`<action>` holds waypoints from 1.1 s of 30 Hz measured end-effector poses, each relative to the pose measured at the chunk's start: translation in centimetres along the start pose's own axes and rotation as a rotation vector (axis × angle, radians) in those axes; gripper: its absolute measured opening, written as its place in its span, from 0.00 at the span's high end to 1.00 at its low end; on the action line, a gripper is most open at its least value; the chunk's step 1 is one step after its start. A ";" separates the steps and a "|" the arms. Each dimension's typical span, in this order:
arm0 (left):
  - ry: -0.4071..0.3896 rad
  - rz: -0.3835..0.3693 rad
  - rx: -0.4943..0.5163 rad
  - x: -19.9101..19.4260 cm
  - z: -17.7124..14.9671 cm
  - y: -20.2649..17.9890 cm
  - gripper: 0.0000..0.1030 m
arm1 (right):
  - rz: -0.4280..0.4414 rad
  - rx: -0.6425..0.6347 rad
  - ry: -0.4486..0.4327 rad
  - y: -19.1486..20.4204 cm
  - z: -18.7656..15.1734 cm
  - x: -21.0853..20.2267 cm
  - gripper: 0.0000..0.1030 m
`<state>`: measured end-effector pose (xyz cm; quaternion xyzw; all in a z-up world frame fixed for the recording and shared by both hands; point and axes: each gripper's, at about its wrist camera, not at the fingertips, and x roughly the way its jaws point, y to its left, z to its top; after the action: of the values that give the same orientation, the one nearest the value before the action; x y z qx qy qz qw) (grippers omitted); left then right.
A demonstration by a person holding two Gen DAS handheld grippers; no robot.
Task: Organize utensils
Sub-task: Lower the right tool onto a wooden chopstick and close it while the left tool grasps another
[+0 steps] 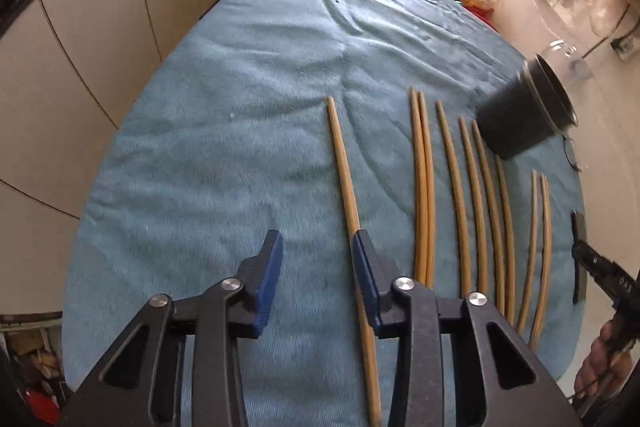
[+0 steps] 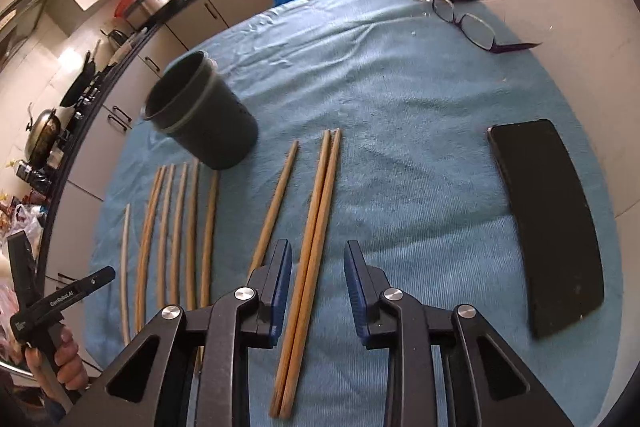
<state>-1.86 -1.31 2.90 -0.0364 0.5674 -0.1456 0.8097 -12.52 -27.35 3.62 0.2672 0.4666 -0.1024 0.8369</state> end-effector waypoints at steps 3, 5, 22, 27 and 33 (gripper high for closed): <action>0.003 0.025 0.012 0.4 0.8 -0.6 0.75 | -0.003 0.011 0.020 -0.2 0.7 1.1 0.72; 0.012 0.036 0.019 1.0 1.5 -1.1 0.79 | -0.001 0.020 0.033 -0.4 1.2 1.6 0.76; 0.015 0.130 0.077 2.7 3.0 -2.8 0.84 | -0.077 0.006 0.098 -0.1 3.8 5.2 0.83; 0.000 0.159 0.088 3.0 3.3 -3.3 0.84 | -0.112 -0.022 0.114 0.5 4.3 6.0 0.83; -0.030 0.185 0.091 3.2 3.2 -3.7 0.94 | -0.207 -0.109 0.118 2.0 4.7 6.9 0.91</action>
<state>1.39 -6.08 2.01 0.0508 0.5488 -0.0951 0.8290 -4.48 -27.66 0.52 0.1774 0.5448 -0.1468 0.8063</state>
